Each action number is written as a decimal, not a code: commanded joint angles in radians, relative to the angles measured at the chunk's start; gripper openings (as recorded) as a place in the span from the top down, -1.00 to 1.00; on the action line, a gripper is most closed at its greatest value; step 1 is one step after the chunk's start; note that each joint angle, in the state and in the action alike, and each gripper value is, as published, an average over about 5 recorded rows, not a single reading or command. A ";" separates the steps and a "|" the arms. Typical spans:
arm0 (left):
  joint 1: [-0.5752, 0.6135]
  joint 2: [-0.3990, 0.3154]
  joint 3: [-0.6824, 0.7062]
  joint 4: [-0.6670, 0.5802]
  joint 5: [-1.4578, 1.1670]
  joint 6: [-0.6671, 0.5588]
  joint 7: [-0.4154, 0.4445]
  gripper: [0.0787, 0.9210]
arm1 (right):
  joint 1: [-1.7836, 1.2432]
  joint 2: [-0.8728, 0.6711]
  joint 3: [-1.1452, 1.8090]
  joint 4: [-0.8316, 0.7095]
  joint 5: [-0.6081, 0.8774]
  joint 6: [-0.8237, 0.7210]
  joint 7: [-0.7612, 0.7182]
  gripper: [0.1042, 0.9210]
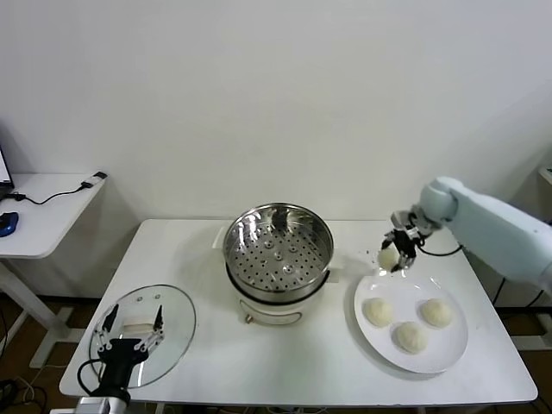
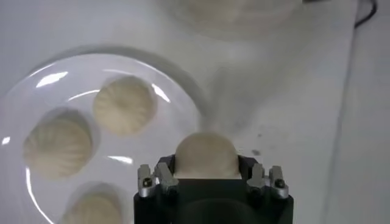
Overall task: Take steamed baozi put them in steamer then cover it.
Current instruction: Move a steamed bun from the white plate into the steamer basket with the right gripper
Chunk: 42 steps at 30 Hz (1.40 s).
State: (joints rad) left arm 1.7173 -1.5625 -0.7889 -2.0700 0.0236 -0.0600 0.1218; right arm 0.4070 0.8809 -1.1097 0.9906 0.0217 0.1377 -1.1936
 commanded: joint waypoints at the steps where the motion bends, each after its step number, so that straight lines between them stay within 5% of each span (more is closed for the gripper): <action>1: 0.001 -0.002 0.001 -0.002 0.001 0.002 0.000 -0.77 | 0.289 0.106 -0.174 0.000 0.012 0.215 -0.048 -0.39; 17: 0.005 0.006 0.016 0.004 0.003 0.011 0.001 -0.77 | 0.223 0.436 -0.104 0.061 -0.318 0.528 0.051 -0.40; 27: 0.012 0.012 0.012 0.009 -0.003 0.009 0.000 -0.77 | 0.037 0.558 -0.020 -0.071 -0.621 0.644 0.125 -0.41; 42: 0.020 0.020 0.015 0.027 -0.009 0.004 -0.001 -0.77 | -0.077 0.594 0.014 -0.150 -0.714 0.622 0.149 -0.41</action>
State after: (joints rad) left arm 1.7374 -1.5415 -0.7746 -2.0433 0.0150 -0.0549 0.1206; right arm 0.3751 1.4443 -1.1080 0.8692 -0.6204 0.7348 -1.0593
